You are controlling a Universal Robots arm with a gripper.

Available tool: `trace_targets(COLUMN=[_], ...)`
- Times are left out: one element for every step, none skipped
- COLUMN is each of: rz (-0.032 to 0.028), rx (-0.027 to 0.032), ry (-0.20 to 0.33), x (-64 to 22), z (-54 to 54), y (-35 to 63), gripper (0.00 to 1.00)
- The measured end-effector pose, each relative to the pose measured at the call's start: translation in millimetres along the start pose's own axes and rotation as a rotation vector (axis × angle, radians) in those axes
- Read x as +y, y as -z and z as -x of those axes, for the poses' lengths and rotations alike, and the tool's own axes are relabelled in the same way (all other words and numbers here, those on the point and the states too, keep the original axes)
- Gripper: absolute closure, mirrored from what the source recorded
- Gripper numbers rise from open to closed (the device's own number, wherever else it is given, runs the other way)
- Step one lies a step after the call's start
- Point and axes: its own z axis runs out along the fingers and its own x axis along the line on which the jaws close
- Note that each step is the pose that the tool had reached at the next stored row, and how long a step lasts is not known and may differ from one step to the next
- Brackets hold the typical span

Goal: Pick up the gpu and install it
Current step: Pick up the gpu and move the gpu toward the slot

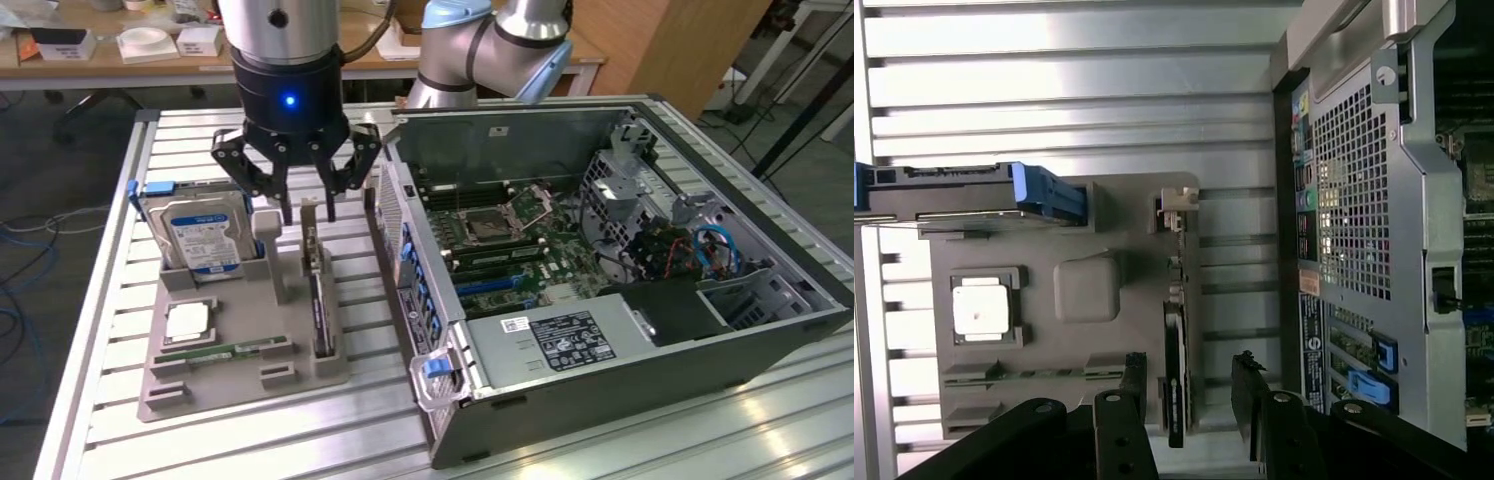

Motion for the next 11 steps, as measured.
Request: trace_targets(rz=[0.0, 0.0, 0.0, 0.0, 0.0, 0.0, 0.0, 0.0, 0.0, 0.0, 0.0], rx=[0.0, 0.0, 0.0, 0.0, 0.0, 0.0, 0.0, 0.0, 0.0, 0.0, 0.0], ry=[0.0, 0.0, 0.0, 0.0, 0.0, 0.0, 0.0, 0.0, 0.0, 0.0, 0.0], x=[-0.1, -0.1, -0.1, -0.2, -0.3, -0.3, -0.4, -0.4, -0.5, -0.5, -0.6], z=[0.0, 0.0, 0.0, -0.1, -0.1, -0.1, -0.1, -0.1, -0.2, -0.2, -0.2], y=[-1.0, -1.9, -2.9, -3.9, -5.0, -6.2, -7.2, -8.3, -9.3, -10.3, -11.3], gripper=[0.53, 0.53, 0.53, 0.53, 0.53, 0.53, 0.53, 0.53, 0.53, 0.53, 0.53])
